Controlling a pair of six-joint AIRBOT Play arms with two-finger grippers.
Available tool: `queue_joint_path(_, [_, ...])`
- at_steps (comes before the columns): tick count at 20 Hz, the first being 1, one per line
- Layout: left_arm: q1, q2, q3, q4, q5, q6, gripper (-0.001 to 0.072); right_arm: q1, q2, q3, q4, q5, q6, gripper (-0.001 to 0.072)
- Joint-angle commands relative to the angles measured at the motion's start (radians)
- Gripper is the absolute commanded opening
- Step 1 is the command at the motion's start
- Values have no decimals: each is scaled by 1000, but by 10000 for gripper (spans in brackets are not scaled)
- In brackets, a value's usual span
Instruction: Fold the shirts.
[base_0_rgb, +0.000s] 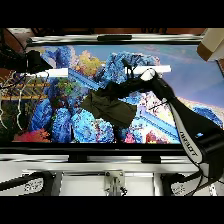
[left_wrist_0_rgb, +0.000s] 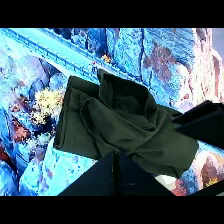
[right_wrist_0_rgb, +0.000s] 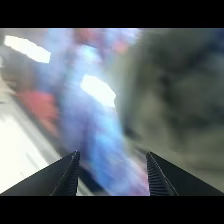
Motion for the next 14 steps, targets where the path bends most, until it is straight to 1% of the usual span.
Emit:
queue_joint_path(1, [0, 0, -11, 10, 4, 15, 32, -116, 82, -2, -469, 256, 175, 547])
queue_joint_path(2, [0, 0, -11, 19, 4, 14, 32, -158, 90, -19, -548, 334, 200, 547])
queue_joint_path(3, [0, 0, -11, 29, 4, 14, 33, -209, 97, -66, -536, 392, 197, 546])
queue_joint_path(4, [0, 0, -11, 33, 4, 14, 32, -256, 108, -139, -475, 397, 189, 546])
queue_joint_path(5, [0, 0, -11, 32, 3, 14, 32, -290, 123, -218, -404, 354, 182, 547])
queue_joint_path(6, [0, 0, -11, 32, 4, 13, 32, -310, 140, -302, -317, 281, 165, 547])
queue_joint_path(8, [0, 0, -11, 32, 4, 10, 32, -309, 154, -421, -168, 139, 104, 560])
queue_joint_path(9, [0, 0, -11, 32, 4, 9, 32, -298, 149, -460, -113, 87, 70, 659])
queue_joint_path(11, [0, 0, -11, 32, 4, -8, 32, -263, 129, -509, -38, 12, 15, 659])
queue_joint_path(14, [0, 0, -11, 32, 3, -10, 33, -204, 77, -515, -6, -58, 6, 658])
